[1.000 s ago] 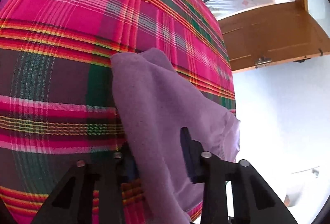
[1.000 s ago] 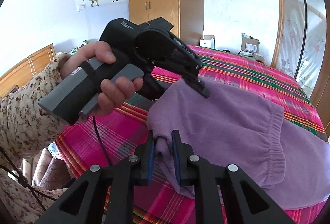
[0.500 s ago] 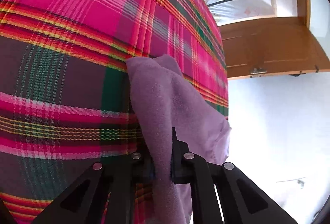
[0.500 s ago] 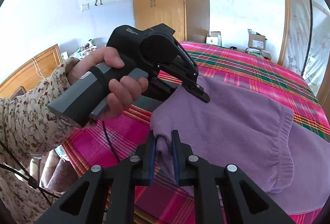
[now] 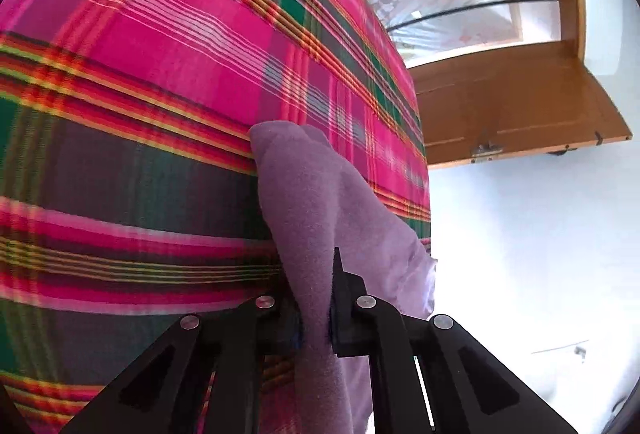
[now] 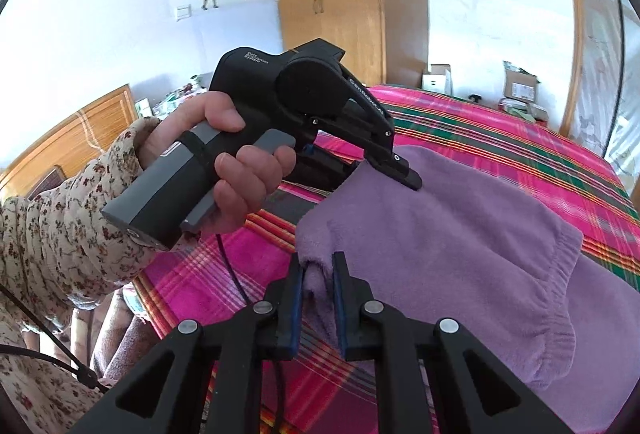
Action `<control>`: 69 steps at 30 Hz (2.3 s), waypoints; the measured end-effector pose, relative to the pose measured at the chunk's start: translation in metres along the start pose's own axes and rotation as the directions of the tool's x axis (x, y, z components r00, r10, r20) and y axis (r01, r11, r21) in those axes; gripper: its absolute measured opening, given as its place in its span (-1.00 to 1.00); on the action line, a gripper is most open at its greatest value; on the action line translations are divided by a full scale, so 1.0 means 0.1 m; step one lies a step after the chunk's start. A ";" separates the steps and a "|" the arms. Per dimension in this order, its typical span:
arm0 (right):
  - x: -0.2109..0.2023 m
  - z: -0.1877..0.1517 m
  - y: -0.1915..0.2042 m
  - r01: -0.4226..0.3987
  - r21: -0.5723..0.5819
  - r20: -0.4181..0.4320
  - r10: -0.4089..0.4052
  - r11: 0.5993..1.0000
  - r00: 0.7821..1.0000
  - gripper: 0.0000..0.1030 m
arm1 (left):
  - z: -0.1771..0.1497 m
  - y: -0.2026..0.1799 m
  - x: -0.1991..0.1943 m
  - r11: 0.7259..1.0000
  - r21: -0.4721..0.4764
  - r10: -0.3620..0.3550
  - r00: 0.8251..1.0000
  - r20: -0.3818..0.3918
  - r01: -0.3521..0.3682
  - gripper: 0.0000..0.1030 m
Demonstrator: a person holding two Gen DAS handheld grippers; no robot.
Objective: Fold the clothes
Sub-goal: 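Grasp the sweatpants edge with the left gripper while the right gripper grips the waistband, then open both grippers and move them to the edge of the purple sweatpants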
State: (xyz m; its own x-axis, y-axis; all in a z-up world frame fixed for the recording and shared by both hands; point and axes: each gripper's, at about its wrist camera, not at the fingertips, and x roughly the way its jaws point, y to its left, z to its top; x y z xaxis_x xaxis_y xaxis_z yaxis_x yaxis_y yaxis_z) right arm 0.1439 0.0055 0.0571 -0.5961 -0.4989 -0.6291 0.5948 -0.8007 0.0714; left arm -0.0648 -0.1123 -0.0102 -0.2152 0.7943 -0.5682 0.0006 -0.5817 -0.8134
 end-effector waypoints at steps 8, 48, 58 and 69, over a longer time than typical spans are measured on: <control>0.15 0.09 0.14 -0.088 -0.024 -0.021 0.087 0.996 0.996 -0.74 | -0.02 0.25 -0.34 1.000 -0.011 0.029 0.999 0.047 -0.028 -0.81; 0.72 0.15 0.16 -0.349 0.129 -0.131 0.365 0.928 0.922 -0.39 | -0.27 0.69 -1.03 0.954 -0.101 0.298 0.935 0.194 -0.283 -0.31; 0.24 0.06 -0.29 -0.332 0.214 0.020 0.335 0.919 0.942 -0.20 | -0.70 0.21 -1.25 0.914 0.006 0.384 0.868 0.313 -0.407 -0.02; -0.44 -0.45 -1.25 -0.055 0.412 0.094 0.018 0.909 0.995 -0.17 | -1.13 -0.71 -0.46 0.853 0.332 0.319 0.905 0.282 -0.404 0.17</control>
State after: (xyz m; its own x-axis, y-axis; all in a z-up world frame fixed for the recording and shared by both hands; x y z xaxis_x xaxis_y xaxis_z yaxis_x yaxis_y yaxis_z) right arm 0.1202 0.1431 0.0411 -0.6334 -0.5417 -0.5525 0.3511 -0.8375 0.4187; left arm 0.0552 -0.0876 0.0599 -0.4702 0.4839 -0.7381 -0.2366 -0.8748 -0.4228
